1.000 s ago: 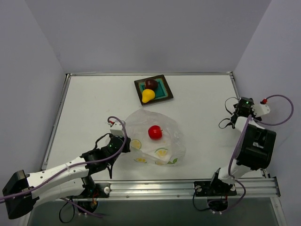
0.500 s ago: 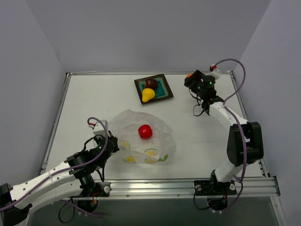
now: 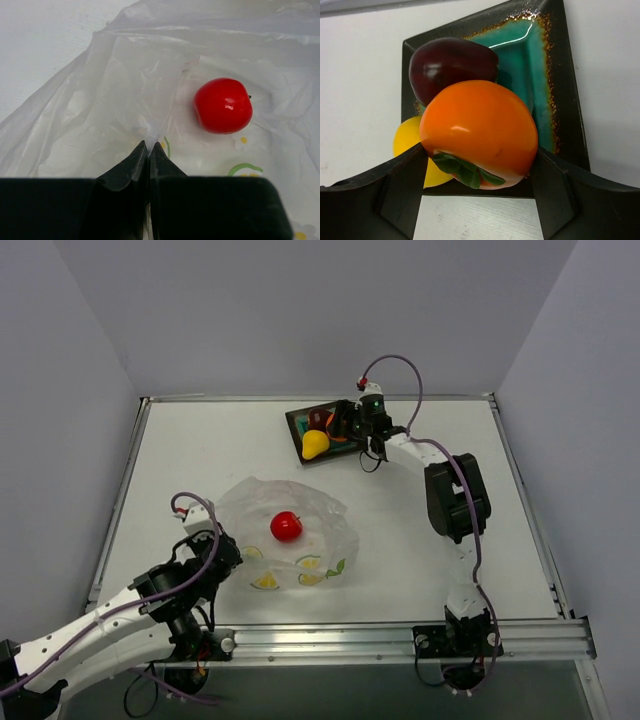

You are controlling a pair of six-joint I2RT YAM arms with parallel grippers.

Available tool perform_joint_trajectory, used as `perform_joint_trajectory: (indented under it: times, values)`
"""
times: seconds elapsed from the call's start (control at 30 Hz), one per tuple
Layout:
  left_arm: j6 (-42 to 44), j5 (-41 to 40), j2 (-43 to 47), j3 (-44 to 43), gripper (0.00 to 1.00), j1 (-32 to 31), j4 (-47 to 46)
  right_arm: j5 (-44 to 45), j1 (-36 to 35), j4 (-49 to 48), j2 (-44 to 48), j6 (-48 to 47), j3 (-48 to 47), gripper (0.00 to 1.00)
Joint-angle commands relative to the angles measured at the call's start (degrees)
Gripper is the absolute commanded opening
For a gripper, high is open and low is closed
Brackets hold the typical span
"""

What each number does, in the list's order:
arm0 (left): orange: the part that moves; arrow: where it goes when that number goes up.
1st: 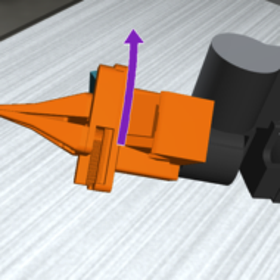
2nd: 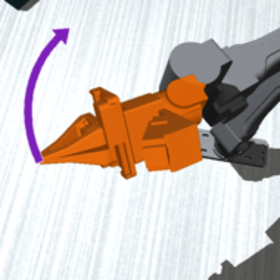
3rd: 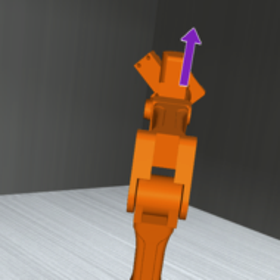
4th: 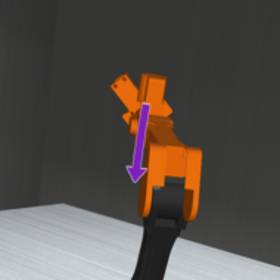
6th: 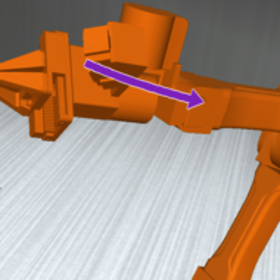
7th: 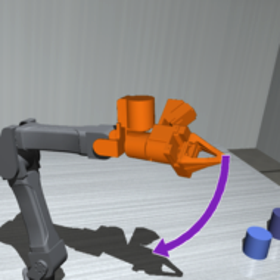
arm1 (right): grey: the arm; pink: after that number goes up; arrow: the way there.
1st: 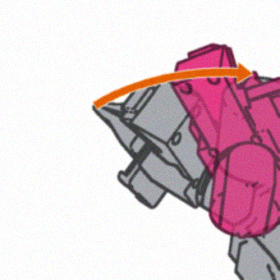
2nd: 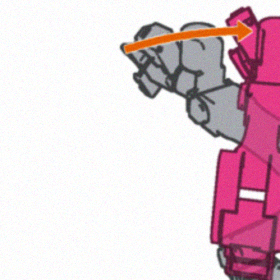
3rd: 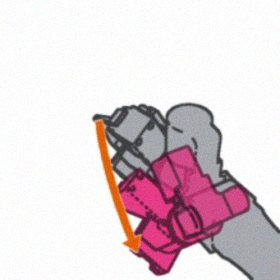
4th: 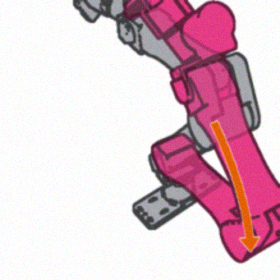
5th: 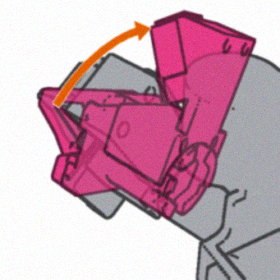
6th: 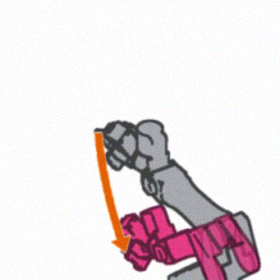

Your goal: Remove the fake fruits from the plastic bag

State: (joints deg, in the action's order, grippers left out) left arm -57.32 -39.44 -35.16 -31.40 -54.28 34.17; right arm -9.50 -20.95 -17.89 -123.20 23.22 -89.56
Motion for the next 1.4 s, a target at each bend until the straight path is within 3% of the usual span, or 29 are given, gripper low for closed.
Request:
perform_joint_trajectory:
  times: [0.0, 0.13, 0.23, 0.37, 0.5, 0.6, 0.77, 0.9, 1.03, 1.13, 1.17, 1.2, 1.27, 1.37]
  values:
    - [0.54, -1.25, -1.40, -3.05, 0.02, 0.40, 0.72, 3.77, -1.11, 3.04, -1.43, -3.80, -3.87, 0.19]
    - [1.59, -0.81, -2.72, -3.32, 0.02, 0.40, -0.51, 4.75, -1.46, 1.37, -2.22, -3.19, -3.16, 0.19]
    - [2.30, -0.64, -3.43, -3.06, 0.02, 0.40, -1.83, 4.84, -1.55, 1.19, -3.19, -3.01, -3.25, 0.29]
    - [3.18, -0.02, -4.22, -3.05, 0.02, 0.40, -3.76, 3.79, -1.81, 1.10, -4.24, -2.40, -3.60, 0.76]
    - [4.40, 0.59, -5.09, -3.14, 0.02, 0.40, -5.16, 4.05, -1.73, 1.10, -2.50, -2.22, -3.61, 0.95]
    - [5.20, 0.85, -5.62, -3.32, 0.02, 0.40, -6.57, 3.70, -1.46, 1.10, -0.13, -1.87, -3.08, 1.00]
    - [6.60, 2.17, -5.71, -2.88, 0.02, 0.40, -8.94, 3.26, -0.85, 0.58, 4.62, -1.34, -0.10, 1.00]
    - [8.19, 3.84, -6.67, -2.09, 0.02, 0.23, -11.67, 5.71, -0.41, -1.09, 14.18, -0.81, 7.44, 1.00]
    - [9.68, 5.42, -9.48, -1.21, 0.03, 0.14, -15.10, 13.70, -0.41, -1.10, 26.05, 0.68, 15.62, 0.96]
    - [10.30, 6.48, -10.72, -0.16, 0.02, -0.39, -18.17, 15.39, -1.02, -1.27, 38.96, 1.30, 23.60, 0.70]
    - [10.56, 7.18, -10.63, 0.45, 0.02, -0.47, -20.53, 14.78, -1.72, -1.36, 45.52, 1.73, 25.47, 0.42]
    - [10.56, 7.62, -10.63, 1.16, 0.02, -0.56, -21.59, 14.16, -3.81, -0.92, 48.37, 1.91, 27.14, 0.30]
    - [10.47, 7.97, -10.81, 2.57, 0.02, -0.91, -23.96, 13.54, -7.94, 0.48, 53.65, 1.91, 30.31, 0.13]
    - [10.30, 7.98, -10.81, 3.45, 0.02, -1.27, -24.86, 15.29, -21.72, 6.71, 59.56, 0.86, 31.20, 0.12]
